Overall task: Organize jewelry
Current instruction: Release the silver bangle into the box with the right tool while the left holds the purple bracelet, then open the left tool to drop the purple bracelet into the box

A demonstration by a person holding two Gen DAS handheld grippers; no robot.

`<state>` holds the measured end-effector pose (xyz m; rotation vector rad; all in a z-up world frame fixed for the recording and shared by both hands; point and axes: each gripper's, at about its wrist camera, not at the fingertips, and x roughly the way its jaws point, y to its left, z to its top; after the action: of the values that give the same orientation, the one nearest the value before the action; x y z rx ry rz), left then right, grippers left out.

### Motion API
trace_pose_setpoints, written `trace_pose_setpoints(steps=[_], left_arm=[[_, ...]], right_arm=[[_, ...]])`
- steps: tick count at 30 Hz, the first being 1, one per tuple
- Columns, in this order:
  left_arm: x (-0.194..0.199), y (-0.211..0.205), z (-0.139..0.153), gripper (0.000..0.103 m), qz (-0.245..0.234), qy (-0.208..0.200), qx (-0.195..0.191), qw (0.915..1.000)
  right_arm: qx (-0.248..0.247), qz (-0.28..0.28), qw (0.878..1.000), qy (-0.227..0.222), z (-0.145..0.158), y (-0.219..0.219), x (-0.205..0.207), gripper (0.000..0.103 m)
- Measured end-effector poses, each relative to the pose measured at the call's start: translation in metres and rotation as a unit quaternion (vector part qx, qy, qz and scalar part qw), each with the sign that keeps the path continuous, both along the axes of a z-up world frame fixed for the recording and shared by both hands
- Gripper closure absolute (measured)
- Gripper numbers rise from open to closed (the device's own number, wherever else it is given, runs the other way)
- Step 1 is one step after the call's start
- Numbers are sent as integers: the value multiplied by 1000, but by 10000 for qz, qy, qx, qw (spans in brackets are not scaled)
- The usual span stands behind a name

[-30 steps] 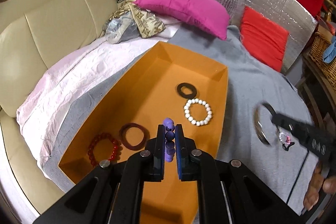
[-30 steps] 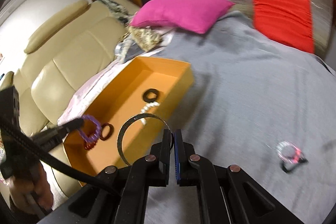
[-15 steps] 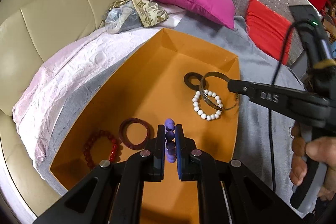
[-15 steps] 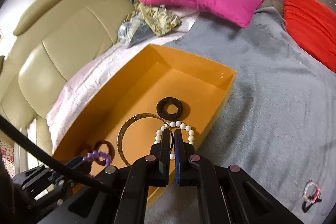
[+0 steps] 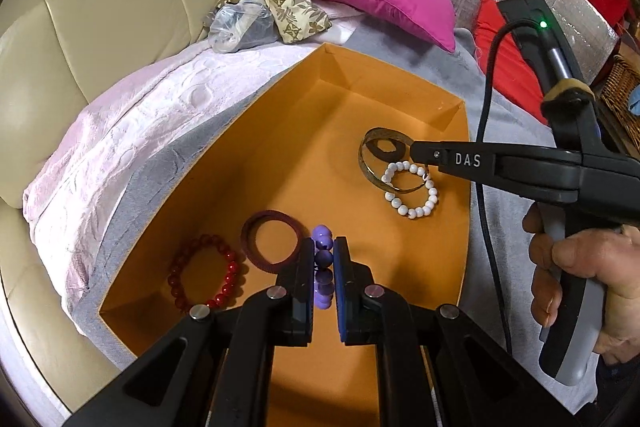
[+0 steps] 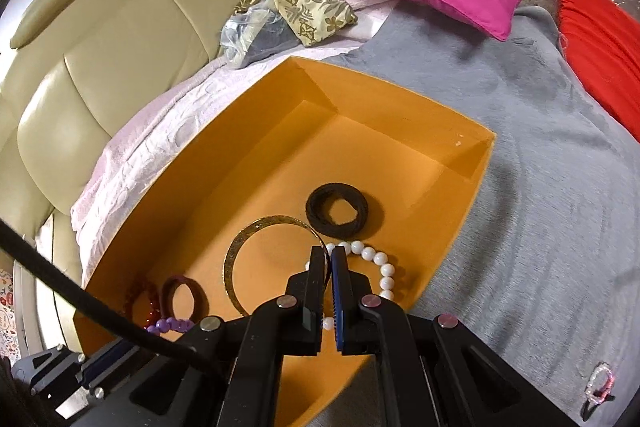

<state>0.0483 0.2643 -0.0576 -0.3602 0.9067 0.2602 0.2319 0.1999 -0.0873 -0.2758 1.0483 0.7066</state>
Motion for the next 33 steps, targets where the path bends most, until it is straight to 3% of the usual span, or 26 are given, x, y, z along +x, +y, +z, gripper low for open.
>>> trace_pose_setpoints(steps=[29, 33], left_arm=[[8, 1, -11, 94, 81, 237, 161, 9996], [7, 9, -12, 94, 243, 236, 18, 9994]], right_arm=[[-87, -41, 9999, 47, -12, 9, 13, 98], [27, -166, 9998, 57, -9, 6, 16, 87]])
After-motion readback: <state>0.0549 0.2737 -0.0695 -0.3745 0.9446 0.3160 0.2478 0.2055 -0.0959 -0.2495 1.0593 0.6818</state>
